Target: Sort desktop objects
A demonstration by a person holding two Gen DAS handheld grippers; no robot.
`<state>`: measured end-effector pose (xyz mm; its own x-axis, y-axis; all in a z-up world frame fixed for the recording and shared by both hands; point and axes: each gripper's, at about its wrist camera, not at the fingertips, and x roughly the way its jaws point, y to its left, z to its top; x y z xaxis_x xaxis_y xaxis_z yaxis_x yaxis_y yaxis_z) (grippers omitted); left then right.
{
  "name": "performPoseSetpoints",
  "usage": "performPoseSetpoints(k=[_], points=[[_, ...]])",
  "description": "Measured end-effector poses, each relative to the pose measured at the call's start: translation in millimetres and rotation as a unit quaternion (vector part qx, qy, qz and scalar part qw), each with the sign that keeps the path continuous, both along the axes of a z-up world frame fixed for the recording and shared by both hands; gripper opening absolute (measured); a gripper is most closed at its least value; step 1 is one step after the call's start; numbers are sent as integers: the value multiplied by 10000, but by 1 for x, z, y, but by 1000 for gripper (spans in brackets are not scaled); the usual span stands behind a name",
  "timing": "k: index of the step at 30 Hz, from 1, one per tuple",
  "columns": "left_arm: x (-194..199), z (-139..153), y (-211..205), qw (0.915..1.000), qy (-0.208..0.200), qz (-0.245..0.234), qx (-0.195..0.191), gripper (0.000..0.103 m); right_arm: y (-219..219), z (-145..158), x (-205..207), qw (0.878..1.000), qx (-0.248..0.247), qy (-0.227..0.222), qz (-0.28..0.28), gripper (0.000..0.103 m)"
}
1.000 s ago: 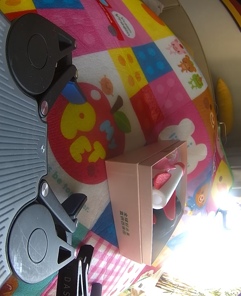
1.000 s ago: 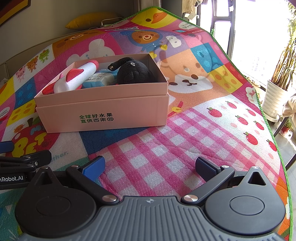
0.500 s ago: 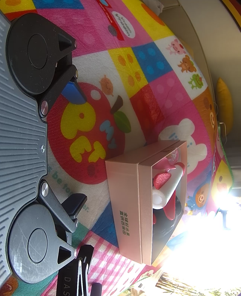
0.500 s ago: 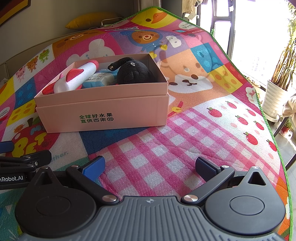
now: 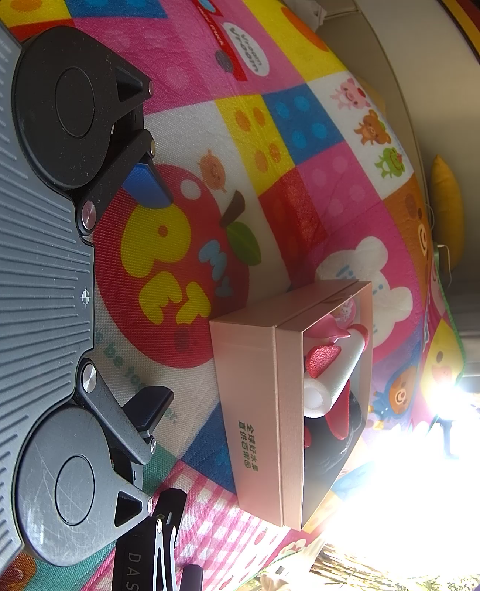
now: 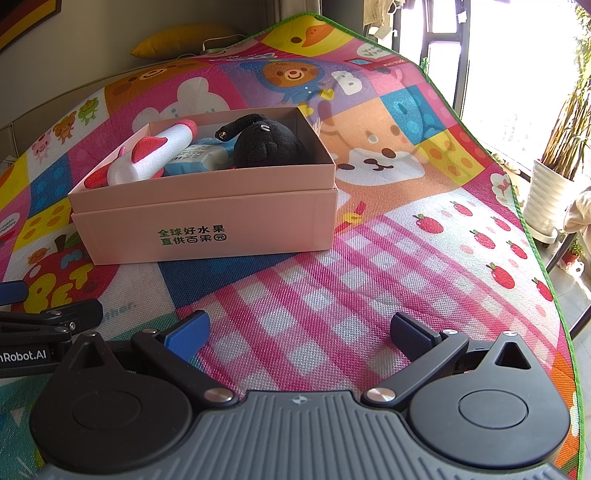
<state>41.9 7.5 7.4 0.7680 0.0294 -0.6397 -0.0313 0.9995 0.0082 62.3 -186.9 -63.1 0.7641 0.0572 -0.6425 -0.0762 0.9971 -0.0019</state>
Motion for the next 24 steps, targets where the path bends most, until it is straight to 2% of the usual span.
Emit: performPoseSetpoints(k=[24], points=[[1,0,0,10000,8,-6,21,103,-1,0,-1,10000,2,2,-1,103]])
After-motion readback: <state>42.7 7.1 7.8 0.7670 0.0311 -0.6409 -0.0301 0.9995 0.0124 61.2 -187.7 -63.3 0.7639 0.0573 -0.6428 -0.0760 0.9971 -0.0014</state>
